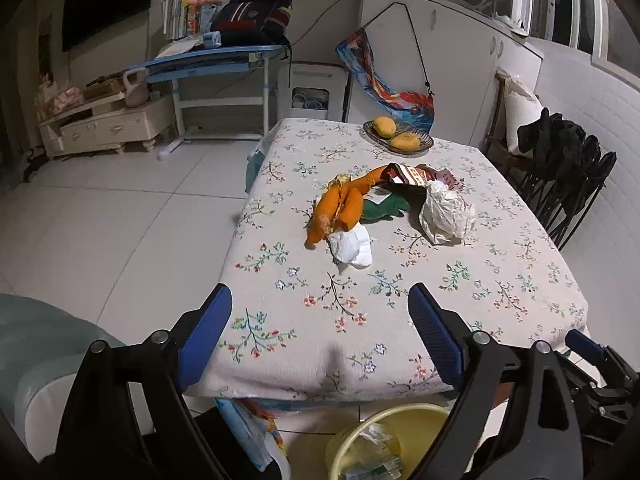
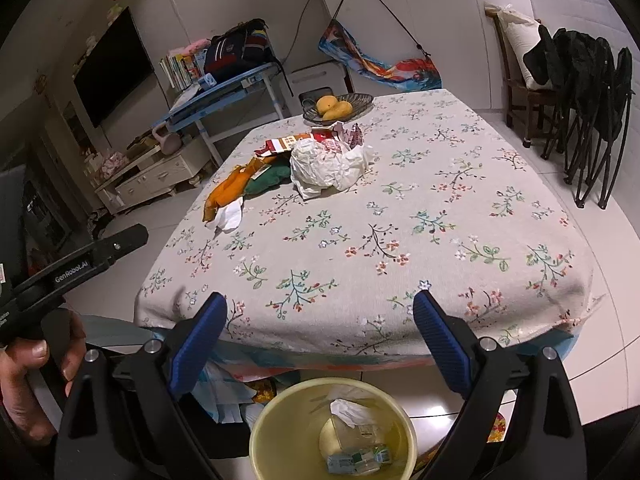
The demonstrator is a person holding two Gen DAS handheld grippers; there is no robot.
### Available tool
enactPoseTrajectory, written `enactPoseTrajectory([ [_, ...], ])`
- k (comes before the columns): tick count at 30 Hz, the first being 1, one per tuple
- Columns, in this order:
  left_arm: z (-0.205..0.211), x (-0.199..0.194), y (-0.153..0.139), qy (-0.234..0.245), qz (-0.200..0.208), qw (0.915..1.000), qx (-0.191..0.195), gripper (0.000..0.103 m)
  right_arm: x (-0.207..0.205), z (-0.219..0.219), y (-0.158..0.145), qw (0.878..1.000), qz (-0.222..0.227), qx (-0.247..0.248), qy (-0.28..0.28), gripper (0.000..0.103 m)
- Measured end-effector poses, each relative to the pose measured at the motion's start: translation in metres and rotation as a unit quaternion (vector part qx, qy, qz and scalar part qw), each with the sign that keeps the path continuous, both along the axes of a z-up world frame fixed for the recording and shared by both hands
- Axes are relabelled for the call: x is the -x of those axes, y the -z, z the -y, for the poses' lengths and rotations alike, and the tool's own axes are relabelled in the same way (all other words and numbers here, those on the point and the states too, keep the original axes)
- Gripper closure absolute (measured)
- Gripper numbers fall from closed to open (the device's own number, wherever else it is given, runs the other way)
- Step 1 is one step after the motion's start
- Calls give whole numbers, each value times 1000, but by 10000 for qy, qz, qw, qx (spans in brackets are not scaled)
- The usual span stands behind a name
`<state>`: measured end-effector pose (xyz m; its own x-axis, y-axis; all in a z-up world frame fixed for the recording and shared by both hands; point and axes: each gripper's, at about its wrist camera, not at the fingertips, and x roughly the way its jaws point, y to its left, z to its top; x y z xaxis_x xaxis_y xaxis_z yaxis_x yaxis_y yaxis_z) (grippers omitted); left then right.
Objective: Collect trash
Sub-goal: 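Raise both open grippers from the bin back toward the table, then grasp the long orange peel with the left gripper while the right grasps the white plastic bag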
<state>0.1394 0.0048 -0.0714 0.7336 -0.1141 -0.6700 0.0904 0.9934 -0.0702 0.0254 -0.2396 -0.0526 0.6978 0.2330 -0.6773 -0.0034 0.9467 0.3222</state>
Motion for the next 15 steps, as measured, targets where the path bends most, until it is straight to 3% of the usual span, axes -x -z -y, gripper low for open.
enactPoseTrajectory([
  [15, -12, -52, -1, -124, -233, 9997, -11, 14, -50, -6, -17, 9986, 146, 319, -389, 12],
])
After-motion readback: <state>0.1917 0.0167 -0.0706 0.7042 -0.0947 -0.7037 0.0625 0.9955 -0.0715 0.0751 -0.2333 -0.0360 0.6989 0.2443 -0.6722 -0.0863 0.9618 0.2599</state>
